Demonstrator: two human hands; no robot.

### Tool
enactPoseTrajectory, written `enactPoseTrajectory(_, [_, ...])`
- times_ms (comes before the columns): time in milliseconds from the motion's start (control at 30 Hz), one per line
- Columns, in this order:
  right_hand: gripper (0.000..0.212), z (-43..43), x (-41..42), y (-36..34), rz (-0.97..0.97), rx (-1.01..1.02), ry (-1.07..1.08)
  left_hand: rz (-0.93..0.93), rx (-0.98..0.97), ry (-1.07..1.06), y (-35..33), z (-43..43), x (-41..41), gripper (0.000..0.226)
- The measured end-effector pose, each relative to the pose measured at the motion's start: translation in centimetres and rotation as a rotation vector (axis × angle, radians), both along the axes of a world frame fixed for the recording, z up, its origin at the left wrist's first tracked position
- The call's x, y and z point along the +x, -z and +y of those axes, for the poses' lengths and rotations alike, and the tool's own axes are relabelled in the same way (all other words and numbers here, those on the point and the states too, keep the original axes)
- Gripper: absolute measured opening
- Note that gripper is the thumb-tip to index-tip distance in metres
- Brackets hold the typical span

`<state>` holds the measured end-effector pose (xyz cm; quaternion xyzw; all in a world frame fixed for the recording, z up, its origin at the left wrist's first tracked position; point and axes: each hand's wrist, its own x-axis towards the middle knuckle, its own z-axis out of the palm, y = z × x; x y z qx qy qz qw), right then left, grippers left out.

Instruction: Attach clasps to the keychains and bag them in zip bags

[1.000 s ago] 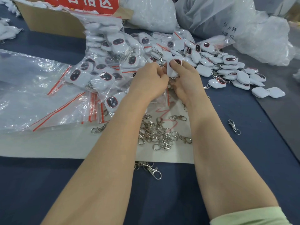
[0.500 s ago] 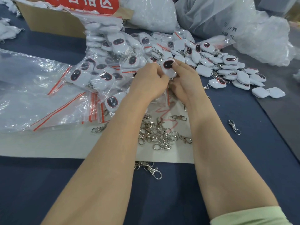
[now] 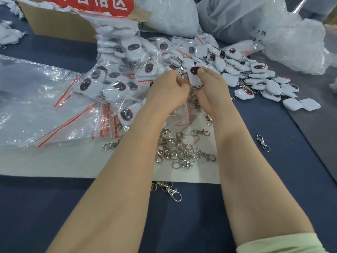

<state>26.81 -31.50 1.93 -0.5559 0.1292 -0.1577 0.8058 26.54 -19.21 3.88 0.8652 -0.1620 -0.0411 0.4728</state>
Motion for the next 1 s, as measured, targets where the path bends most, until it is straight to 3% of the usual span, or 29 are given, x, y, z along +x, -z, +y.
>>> enactPoseTrajectory(167, [0.037, -0.7, -0.8, -0.5, -0.067, 0.066, -0.133, 0.007, -0.049, -0.001, -0.9, 0.6, 0.0, 0.009])
enactPoseTrajectory(267, [0.043, -0.6, -1.0, -0.7, -0.069, -0.002, -0.181, 0.005, -0.085, -0.015, -1.6, 0.9, 0.0, 0.016])
enactPoseTrajectory(400, [0.028, -0.5, -1.1, -1.4, -0.024, -0.048, -0.159, 0.007, -0.088, -0.030, -2.5, 1.4, 0.0, 0.018])
enactPoseTrajectory(600, [0.010, -0.7, -1.7, -3.4, 0.129, -0.323, -0.218, -0.055, -0.086, -0.055, -3.5, 2.2, 0.1, 0.021])
enactPoseTrajectory(767, [0.011, 0.1, -1.6, -4.1, 0.234, -0.720, -0.365, -0.063, -0.092, -0.061, -3.9, 2.1, 0.0, 0.026])
enactPoseTrajectory(833, [0.010, 1.3, -1.4, -3.7, 0.198, -0.672, -0.430, -0.089, -0.090, -0.080, -4.1, 2.1, 0.0, 0.027])
enactPoseTrajectory(933, [0.036, 2.4, -1.5, -2.9, 0.127, -0.364, -0.599, -0.145, -0.091, -0.107, -4.4, 2.3, 0.0, 0.027])
enactPoseTrajectory(1000, [0.042, 2.1, -1.6, -2.6, 0.118, -0.271, -0.675, -0.159, -0.097, -0.107, -4.4, 2.3, -0.1, 0.029])
